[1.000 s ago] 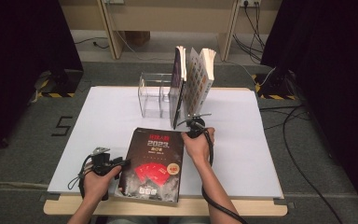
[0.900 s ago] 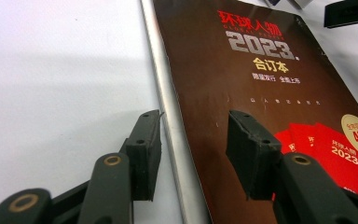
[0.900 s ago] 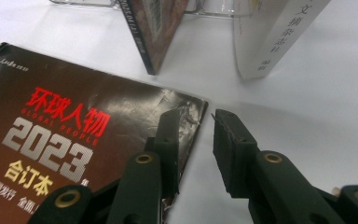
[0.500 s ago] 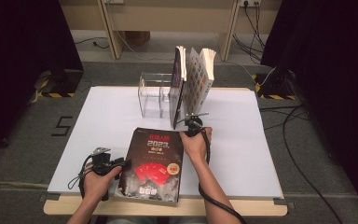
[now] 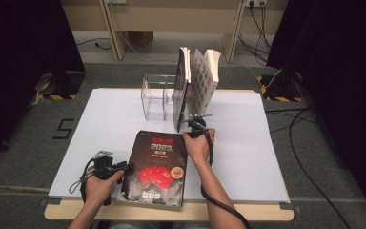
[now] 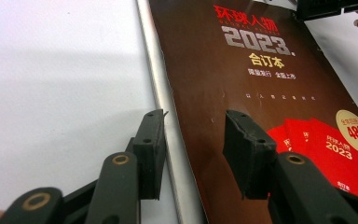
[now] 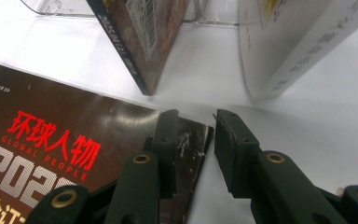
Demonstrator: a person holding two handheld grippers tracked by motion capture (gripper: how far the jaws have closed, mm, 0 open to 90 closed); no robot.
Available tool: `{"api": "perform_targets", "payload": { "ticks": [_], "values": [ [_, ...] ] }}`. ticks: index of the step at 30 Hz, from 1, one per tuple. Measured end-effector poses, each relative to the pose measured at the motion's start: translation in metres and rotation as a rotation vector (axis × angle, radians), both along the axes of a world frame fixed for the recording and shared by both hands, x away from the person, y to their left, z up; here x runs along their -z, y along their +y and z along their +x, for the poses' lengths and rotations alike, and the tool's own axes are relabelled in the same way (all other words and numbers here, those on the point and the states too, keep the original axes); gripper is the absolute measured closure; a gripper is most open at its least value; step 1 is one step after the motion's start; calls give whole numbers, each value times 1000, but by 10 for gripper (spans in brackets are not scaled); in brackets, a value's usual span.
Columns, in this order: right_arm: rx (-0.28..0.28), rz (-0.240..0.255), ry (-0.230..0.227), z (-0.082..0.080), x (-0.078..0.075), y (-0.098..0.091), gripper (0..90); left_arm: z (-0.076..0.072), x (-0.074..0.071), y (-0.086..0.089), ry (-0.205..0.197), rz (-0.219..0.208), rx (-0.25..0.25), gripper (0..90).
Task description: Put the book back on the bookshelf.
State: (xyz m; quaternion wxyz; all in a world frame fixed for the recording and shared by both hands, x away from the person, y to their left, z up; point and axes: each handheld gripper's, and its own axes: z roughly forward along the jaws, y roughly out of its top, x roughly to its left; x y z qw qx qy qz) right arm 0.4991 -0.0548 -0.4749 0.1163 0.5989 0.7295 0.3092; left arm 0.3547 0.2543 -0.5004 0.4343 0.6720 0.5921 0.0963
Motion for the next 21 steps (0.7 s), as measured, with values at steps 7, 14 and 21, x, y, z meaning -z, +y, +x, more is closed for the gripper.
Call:
{"api": "perform_targets", "payload": {
  "ticks": [7,14,21],
  "values": [
    [2,5,0,4,2,0,704,0,0,0,-1,-2,-2,584],
    [14,18,3,8,2,-1,695,0,0,0,-1,-1,0,583],
    [-9,14,-17,9,4,-1,686,0,0,-1,-1,1,0,583]
  ]
}}
